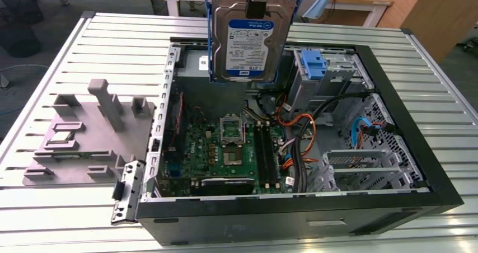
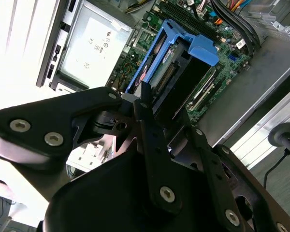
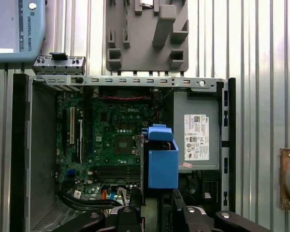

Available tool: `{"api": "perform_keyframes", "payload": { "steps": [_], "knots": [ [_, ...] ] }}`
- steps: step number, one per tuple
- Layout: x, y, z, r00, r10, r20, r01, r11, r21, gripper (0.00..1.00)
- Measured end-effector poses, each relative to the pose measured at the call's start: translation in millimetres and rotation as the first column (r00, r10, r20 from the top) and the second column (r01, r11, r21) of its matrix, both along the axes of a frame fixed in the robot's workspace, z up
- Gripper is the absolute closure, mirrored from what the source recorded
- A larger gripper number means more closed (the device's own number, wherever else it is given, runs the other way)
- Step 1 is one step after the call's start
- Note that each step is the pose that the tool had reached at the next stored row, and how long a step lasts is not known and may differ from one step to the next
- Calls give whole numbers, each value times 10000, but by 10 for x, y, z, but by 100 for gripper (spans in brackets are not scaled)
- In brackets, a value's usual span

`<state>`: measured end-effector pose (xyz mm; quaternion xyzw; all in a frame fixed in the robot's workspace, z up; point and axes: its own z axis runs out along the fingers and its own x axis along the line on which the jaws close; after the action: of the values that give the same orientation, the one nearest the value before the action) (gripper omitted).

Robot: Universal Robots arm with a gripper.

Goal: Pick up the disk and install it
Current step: 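Pick up the disk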

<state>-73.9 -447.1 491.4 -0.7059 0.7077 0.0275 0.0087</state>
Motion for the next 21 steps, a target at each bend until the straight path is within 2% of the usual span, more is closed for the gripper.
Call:
{"api": "perform_keyframes", "payload": {
  "steps": [5,11,14,21],
  "knots": [
    [40,0,0,10000,0,0,0,10000,-1,65],
    [190,-9,-3,10000,0,-1,0,10000,0,65],
    [232,-59,-6,10000,0,-1,0,10000,0,65],
    [283,-238,-13,10000,-1,-2,1,10000,-2,65]
  ]
}}
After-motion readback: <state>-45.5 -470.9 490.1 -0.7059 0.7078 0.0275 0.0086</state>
